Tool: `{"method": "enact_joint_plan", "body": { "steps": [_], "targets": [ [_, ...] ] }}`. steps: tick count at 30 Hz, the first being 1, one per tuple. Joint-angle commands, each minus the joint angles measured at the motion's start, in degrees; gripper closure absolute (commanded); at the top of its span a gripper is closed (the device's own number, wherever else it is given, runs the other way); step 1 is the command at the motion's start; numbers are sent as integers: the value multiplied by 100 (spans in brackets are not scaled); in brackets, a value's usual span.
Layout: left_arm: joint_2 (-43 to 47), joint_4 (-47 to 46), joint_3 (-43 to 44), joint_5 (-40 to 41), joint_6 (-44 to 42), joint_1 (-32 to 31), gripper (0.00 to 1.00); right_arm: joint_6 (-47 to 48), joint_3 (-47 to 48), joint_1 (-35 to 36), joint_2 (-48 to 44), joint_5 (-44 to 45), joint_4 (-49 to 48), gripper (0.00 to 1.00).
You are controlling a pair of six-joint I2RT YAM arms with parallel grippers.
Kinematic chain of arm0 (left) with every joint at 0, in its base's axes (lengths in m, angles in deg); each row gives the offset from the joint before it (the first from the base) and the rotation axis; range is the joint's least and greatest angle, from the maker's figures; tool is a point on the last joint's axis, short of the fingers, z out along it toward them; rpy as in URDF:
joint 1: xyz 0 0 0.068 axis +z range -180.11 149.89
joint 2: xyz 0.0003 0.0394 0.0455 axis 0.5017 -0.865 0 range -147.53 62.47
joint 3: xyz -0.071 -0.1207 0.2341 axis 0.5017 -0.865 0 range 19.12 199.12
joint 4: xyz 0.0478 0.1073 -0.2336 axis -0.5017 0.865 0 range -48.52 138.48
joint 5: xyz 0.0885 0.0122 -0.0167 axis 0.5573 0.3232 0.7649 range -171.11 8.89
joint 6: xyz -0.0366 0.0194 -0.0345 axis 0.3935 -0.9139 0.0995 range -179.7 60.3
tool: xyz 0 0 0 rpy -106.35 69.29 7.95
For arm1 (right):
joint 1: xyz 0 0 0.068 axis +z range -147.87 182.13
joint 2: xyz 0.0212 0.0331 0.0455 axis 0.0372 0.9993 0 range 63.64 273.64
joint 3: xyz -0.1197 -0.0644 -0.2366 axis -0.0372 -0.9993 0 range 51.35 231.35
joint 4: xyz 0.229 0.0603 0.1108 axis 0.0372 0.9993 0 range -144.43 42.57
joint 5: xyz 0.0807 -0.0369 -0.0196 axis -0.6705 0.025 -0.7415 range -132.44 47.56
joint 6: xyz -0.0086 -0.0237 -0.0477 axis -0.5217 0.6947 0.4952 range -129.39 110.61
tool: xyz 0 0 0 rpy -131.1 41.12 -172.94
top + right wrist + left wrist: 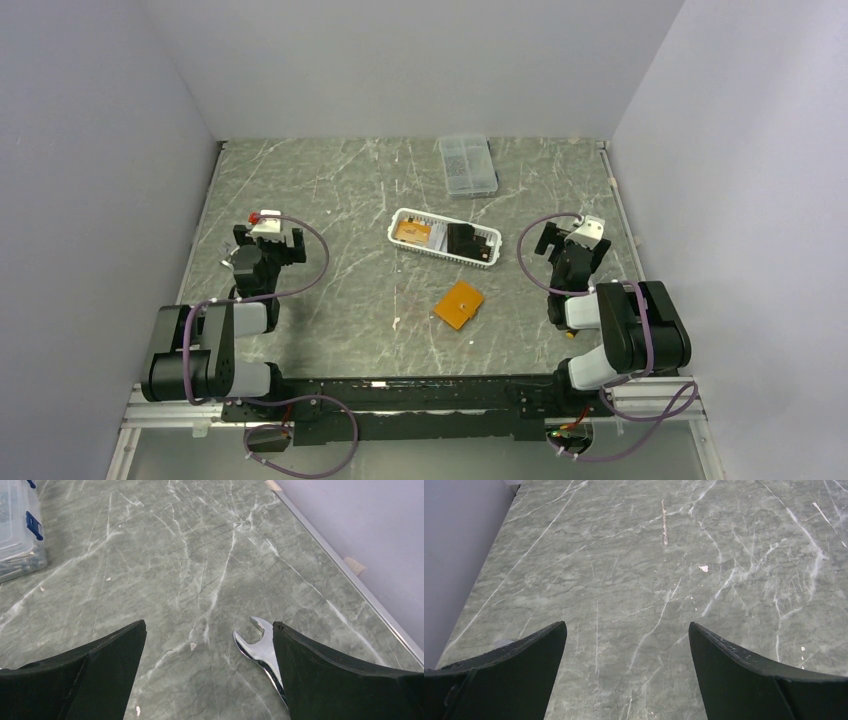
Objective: Put the credit cards into the card holder
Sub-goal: Reset both arms
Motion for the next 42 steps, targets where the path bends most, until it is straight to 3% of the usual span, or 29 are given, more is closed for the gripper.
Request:
{"method": "enact_joint_plan", "body": {
  "steps": [1,31,35,38,42],
  "targets": [
    [64,-122,21,75,49,-10,1,-46,65,-8,-39,90,-184,0],
    [46,-72,60,91,40,-10,1,-48,61,-9,-38,90,-186,0],
    [-145,-598,-10,198,-77,-86,1,-48,61,-3,-34,90,-186,0],
    [138,16,22,207,-31,-151,1,-43,61,-7,-35,90,-186,0],
    [93,62,88,206,-35,-148,1,-44,65,-4,-40,90,-186,0]
  ]
}}
